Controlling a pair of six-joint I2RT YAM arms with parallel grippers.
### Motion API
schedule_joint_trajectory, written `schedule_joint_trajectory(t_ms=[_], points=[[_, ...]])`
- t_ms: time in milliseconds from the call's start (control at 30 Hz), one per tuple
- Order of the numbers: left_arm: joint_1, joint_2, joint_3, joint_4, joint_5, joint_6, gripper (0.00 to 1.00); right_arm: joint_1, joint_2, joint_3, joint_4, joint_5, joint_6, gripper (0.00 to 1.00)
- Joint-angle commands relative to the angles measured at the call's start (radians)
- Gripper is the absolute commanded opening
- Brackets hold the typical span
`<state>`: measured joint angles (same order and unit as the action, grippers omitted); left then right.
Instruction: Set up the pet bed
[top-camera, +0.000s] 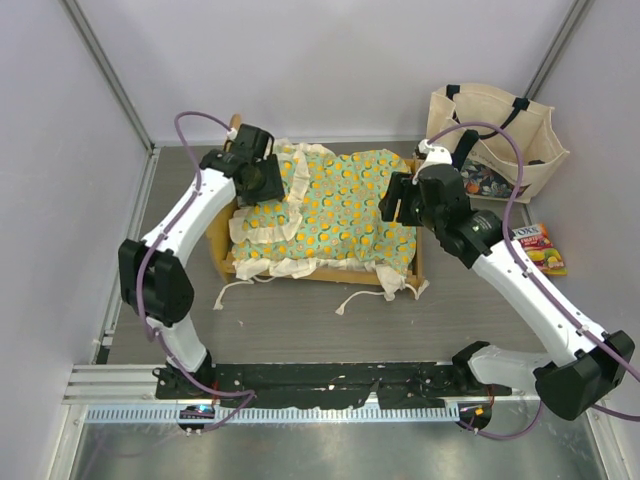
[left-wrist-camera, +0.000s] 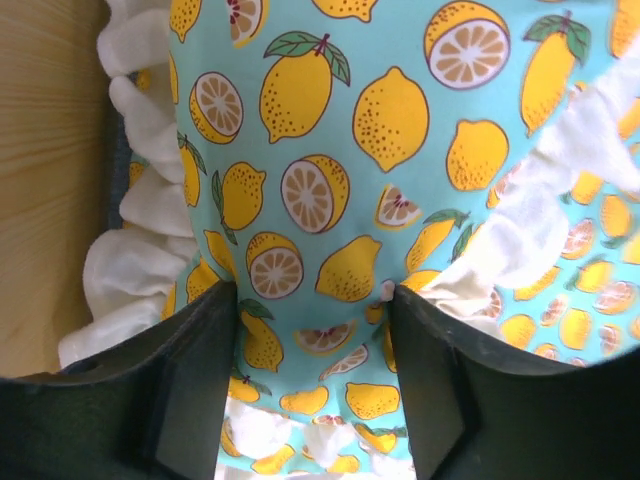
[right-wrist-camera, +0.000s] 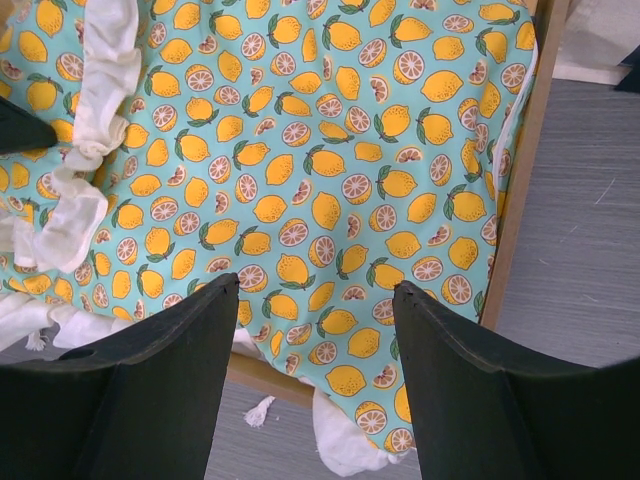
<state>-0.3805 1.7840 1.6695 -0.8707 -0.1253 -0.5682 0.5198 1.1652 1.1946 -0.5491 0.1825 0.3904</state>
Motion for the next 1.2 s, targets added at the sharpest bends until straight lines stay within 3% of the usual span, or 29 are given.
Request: schedule_joint_trajectory(t_ms=[0,33,100,133,400,567,767,933,1067,1167], points=[[-0.012,-0.148,0.041,-0.01,0.03,0.014,0.77,-0.001,0.014,0.007,0.026,0.005,-0.002,0.68],[-0.015,-0.165,0.039,-0.007,0.033,0.016,0.84,-0.003,0.025,0.007,0.035,-0.001,0.008,0.68],[-0.02,-0.225,0.038,0.01,0.041,0.022,0.87,-0.001,0.039,0.002,0.075,-0.037,0.024,0.68],[-0.021,-0.248,0.032,0.019,0.042,0.024,0.99,-0.001,0.063,0.0,0.09,-0.06,0.043,0.68],[-0.021,-0.434,-0.039,0.015,-0.026,0.062,1.0,0.04,0.281,0.112,0.273,-0.244,0.165,0.67],[-0.02,-0.618,-0.175,0.067,-0.158,0.068,1.0,0.141,0.516,0.4,0.207,-0.109,0.151,0.68],[-0.017,-0.686,-0.217,0.006,-0.276,0.105,1.0,0.206,0.79,0.722,0.14,-0.051,0.148,0.68],[-0.012,-0.735,-0.252,0.003,-0.326,0.1,1.0,0.262,1.013,1.041,-0.032,0.055,0.104,0.68],[-0.005,-0.741,-0.263,-0.007,-0.324,0.113,1.0,0.296,1.14,1.207,-0.165,0.178,0.088,0.68],[-0.003,-0.741,-0.275,-0.005,-0.32,0.122,1.0,0.301,1.151,1.202,-0.186,0.196,0.076,0.66]])
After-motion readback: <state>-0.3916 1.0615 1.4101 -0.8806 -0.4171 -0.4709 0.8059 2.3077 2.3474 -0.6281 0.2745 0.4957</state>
